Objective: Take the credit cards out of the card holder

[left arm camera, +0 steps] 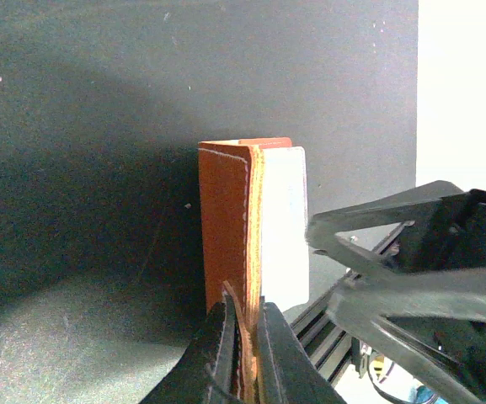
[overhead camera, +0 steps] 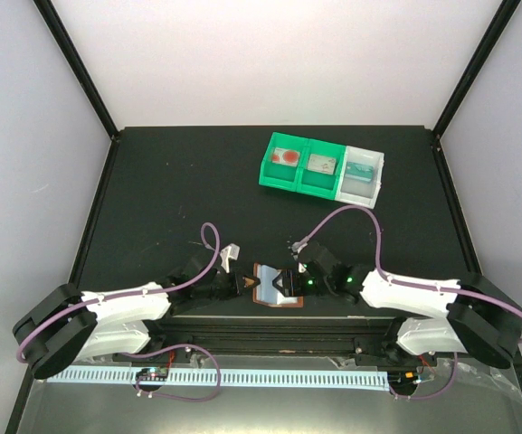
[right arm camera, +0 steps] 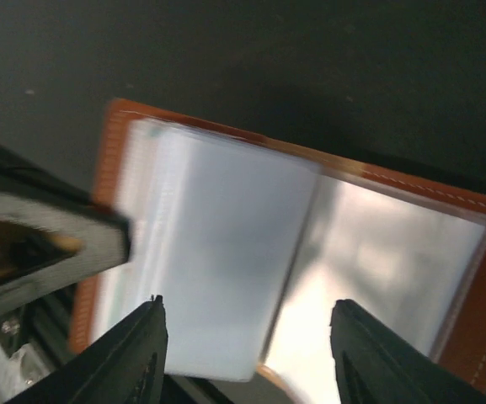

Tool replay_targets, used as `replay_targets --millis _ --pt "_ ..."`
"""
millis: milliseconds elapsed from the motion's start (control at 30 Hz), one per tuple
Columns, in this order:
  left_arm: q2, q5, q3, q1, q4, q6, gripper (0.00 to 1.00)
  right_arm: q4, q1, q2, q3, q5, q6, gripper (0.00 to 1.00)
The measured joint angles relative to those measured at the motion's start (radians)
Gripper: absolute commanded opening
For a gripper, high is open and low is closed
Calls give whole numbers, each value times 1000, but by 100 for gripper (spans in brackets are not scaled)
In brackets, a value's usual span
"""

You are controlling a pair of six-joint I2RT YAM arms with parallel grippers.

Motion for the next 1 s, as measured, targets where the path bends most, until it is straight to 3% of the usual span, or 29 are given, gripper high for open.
replay_targets --millis 167,500,733,1000 --pt "0 0 0 0 0 -6 2 29 16 -57 6 -14 3 74" --pt "0 0 0 -4 0 -16 2 54 38 46 24 -35 9 77" --pt "0 0 0 -4 0 -17 2 76 45 100 40 -40 9 77" --pt "0 0 0 -6 -4 -18 2 85 45 130 41 -37 8 65"
